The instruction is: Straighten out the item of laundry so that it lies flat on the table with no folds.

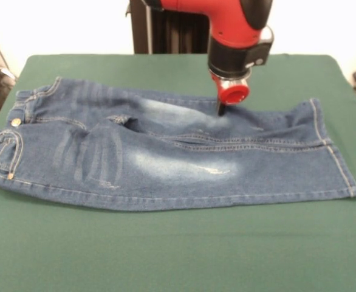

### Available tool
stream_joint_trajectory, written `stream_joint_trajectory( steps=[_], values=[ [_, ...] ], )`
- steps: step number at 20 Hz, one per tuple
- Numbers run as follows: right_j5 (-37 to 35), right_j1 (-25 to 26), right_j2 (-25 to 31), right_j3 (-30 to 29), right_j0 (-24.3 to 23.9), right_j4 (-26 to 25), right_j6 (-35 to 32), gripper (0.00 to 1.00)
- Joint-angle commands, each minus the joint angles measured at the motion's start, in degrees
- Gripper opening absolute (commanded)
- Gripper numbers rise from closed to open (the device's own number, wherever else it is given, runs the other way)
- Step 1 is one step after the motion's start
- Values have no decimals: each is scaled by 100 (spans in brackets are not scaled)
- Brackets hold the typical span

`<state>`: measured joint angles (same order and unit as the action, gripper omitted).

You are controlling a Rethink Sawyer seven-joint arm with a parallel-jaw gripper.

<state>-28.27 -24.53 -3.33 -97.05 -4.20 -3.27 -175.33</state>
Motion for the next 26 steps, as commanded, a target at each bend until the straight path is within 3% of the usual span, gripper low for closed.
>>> stream_joint_trajectory(
  steps=[1,6,12,20,26],
  values=[
    [92,-372,652,-739,318,479,-523,0],
    [40,-762,617,-1122,418,559,-563,0],
    [145,-759,551,-1176,445,618,-473,0],
    [-63,-392,373,-423,11,295,137,0],
    [-824,-246,296,471,-351,71,631,0]
  ],
)
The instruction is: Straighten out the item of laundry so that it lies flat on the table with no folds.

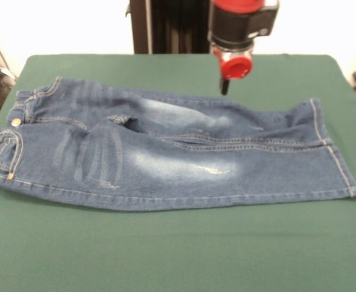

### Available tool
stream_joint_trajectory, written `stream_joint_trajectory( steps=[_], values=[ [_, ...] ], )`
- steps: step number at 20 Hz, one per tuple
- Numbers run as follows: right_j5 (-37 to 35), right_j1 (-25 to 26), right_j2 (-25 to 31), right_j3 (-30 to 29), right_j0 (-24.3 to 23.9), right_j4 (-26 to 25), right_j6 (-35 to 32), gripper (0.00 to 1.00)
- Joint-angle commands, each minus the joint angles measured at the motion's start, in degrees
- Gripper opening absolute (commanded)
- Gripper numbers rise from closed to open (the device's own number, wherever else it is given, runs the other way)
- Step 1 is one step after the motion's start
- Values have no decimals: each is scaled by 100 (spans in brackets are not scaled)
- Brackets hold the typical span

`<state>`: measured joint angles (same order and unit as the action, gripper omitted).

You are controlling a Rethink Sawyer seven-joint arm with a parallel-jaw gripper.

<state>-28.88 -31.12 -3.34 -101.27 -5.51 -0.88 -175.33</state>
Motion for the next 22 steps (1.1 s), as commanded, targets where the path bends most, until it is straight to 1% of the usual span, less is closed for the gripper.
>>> stream_joint_trajectory(
  steps=[1,4,11,19,22],
  values=[
    [-899,416,311,1015,-281,-182,687,0],
    [-1182,398,281,1365,-379,-341,803,0],
    [-1699,197,424,1700,-425,-403,719,0],
    [-1909,272,439,2016,-262,-310,417,0],
    [-1850,365,478,2089,-276,-290,414,0]
  ],
)
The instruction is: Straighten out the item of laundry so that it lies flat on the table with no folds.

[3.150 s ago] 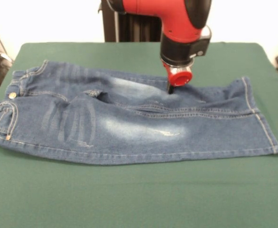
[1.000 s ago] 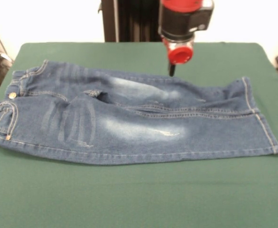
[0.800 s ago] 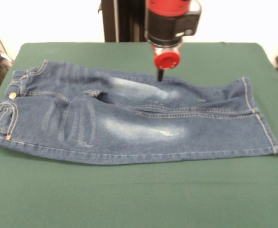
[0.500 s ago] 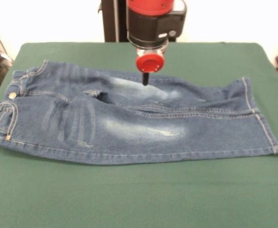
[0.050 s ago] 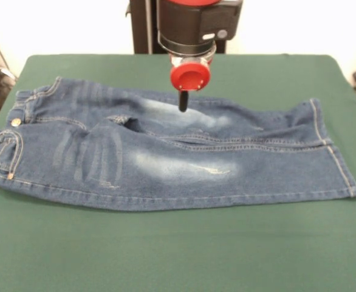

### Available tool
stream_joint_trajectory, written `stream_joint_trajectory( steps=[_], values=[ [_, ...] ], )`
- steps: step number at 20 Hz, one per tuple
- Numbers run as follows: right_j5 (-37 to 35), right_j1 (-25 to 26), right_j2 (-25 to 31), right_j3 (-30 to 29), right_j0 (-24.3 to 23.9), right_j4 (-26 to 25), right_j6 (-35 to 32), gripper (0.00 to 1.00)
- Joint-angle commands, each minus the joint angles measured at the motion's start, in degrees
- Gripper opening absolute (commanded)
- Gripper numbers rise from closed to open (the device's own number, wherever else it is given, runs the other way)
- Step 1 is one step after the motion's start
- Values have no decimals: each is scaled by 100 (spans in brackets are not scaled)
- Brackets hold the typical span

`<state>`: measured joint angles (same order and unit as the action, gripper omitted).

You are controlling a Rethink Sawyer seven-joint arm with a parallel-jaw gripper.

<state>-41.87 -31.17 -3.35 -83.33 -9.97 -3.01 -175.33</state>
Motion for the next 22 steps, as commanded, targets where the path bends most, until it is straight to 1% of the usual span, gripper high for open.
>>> stream_joint_trajectory(
  steps=[1,5,10,15,22],
  values=[
    [-530,405,487,313,178,-68,400,0],
    [-319,525,516,248,179,-43,358,0],
    [-293,635,464,292,320,6,123,0],
    [-218,607,473,91,476,224,-251,0],
    [-41,556,358,-136,710,338,-572,0]
  ],
)
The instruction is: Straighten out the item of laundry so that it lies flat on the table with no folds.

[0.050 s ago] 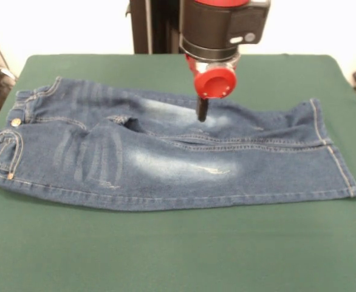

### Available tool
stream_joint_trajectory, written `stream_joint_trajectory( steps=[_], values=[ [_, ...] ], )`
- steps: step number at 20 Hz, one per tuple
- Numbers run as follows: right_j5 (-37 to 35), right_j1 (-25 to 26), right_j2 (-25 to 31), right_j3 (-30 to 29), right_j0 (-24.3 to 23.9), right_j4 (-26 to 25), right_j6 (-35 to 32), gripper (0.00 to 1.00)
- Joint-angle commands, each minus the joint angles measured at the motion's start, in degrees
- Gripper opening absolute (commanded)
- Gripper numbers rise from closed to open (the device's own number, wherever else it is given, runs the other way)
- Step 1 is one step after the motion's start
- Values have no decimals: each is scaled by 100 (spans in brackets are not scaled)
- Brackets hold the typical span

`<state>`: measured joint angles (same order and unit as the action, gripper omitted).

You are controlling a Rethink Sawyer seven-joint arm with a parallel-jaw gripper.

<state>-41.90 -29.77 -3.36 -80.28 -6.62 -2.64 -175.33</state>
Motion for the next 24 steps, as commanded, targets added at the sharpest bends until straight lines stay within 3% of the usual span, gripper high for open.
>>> stream_joint_trajectory(
  steps=[1,15,24],
  values=[
    [-32,403,338,-462,413,323,-617,0],
    [489,132,295,-1164,608,748,-796,0],
    [570,309,83,-1129,1065,1079,-1260,0]
  ],
)
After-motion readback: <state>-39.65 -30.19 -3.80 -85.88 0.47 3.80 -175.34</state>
